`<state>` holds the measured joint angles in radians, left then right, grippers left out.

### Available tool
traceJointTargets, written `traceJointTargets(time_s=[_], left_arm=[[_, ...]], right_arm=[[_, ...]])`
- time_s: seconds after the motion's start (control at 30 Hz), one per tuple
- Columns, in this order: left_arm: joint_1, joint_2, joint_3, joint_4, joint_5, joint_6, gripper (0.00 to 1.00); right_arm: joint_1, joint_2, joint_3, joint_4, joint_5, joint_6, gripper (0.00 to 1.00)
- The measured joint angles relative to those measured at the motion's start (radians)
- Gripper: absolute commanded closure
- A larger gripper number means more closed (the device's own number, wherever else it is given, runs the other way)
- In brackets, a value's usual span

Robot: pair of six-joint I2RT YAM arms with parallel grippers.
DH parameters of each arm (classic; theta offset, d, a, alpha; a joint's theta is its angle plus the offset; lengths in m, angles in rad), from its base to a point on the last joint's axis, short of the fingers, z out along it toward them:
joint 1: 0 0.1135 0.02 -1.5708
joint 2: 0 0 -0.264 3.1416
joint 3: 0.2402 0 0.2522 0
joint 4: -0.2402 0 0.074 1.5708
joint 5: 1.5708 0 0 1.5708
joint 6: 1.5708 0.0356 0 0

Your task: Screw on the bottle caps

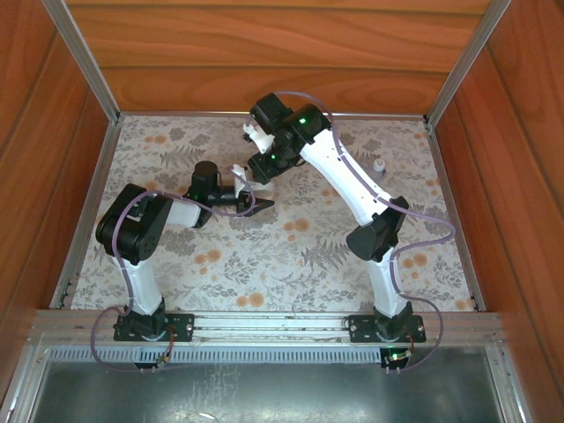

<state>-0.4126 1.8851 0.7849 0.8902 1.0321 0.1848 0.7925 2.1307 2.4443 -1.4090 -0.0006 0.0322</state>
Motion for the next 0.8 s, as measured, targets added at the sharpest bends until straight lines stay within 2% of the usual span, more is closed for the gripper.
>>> traceJointTargets(time_s=[0.2,0.47,0.63,0.8], left_arm=[[0.000,0.001,0.001,0.000,0.000,0.000,0.41],[0.000,0.002,0.002,0.000,0.001,0.000,0.41],[0.000,0.002,0.002,0.000,0.002,0.000,0.41],[0.000,0.002,0.002,0.000,0.002,0.000,0.41]], right_arm=[[0.000,-0.005,-0.003,0.004,0.003,0.003,0.23],[0.000,-0.068,-0.061,0.042,0.013,0.000,0.20],[0.000,-0.228,-0.239,0.167,0.003,-0.002,0.21],[0.000,-0.457,-0.589,0.449,0.016,-0.018,0.27]])
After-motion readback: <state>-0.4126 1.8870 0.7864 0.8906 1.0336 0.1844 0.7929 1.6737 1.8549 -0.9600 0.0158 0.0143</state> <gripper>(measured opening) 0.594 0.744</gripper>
